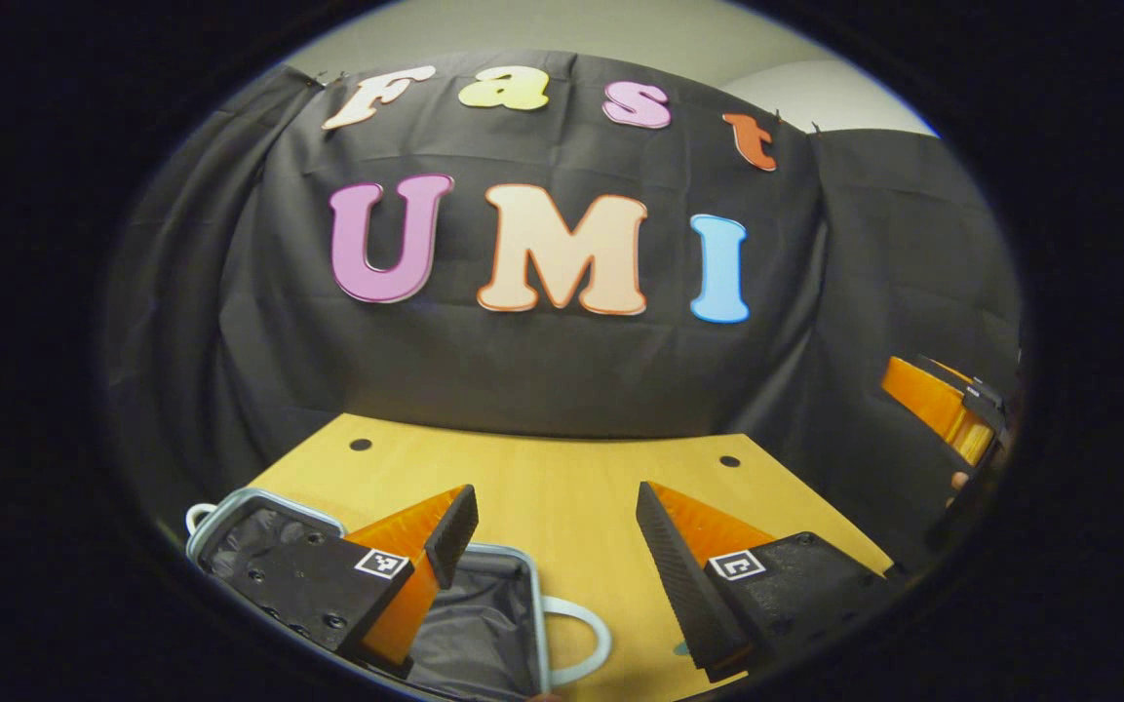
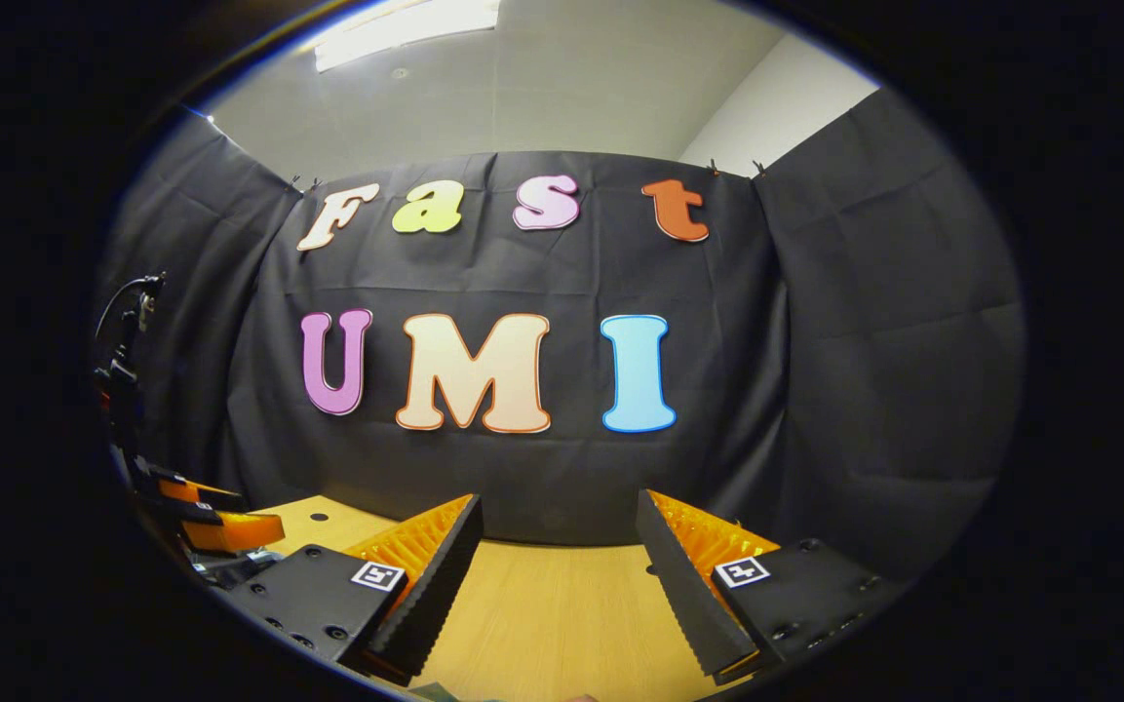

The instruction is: First open the suitcase, pack the skin care products into it, and then close the suitcase.

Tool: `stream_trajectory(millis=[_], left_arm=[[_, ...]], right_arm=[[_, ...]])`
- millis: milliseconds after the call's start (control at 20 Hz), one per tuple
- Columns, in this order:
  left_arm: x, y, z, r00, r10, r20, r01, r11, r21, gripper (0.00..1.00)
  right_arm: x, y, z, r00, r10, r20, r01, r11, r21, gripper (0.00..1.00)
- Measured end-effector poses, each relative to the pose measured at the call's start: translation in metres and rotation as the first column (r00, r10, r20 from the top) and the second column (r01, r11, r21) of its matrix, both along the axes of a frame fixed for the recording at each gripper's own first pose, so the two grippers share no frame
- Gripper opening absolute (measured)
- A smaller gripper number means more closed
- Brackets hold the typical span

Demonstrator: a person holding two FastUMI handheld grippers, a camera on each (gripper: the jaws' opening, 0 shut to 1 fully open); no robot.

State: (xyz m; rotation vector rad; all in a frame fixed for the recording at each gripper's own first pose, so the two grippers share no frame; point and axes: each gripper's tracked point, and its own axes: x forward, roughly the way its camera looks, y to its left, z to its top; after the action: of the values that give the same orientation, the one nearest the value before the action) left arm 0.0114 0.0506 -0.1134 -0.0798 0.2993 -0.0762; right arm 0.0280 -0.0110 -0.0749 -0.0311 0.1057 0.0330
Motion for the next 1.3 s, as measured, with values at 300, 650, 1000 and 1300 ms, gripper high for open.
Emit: stream_trajectory(millis=[300, 650, 1000, 1300], left_arm=[[-0.020, -0.073, -0.053, 0.987, -0.108, -0.117, 0.104, 0.994, -0.040, 0.96], [-0.050, -0.123, -0.131, 0.938, -0.211, -0.273, 0.199, 0.977, -0.073, 0.95], [-0.073, -0.151, -0.206, 0.863, -0.282, -0.420, 0.232, 0.958, -0.168, 0.78], [-0.073, -0.151, -0.224, 0.849, -0.268, -0.456, 0.209, 0.962, -0.176, 0.33]], right_arm=[[-0.011, -0.024, -0.019, 0.999, 0.014, -0.041, -0.015, 1.000, -0.017, 0.99], [-0.018, -0.040, -0.035, 0.997, 0.024, -0.076, -0.026, 0.999, -0.023, 0.99], [-0.028, -0.028, -0.066, 0.987, 0.074, -0.140, -0.080, 0.996, -0.041, 0.99], [-0.045, 0.001, -0.098, 0.965, 0.188, -0.180, -0.197, 0.980, -0.033, 0.99]])
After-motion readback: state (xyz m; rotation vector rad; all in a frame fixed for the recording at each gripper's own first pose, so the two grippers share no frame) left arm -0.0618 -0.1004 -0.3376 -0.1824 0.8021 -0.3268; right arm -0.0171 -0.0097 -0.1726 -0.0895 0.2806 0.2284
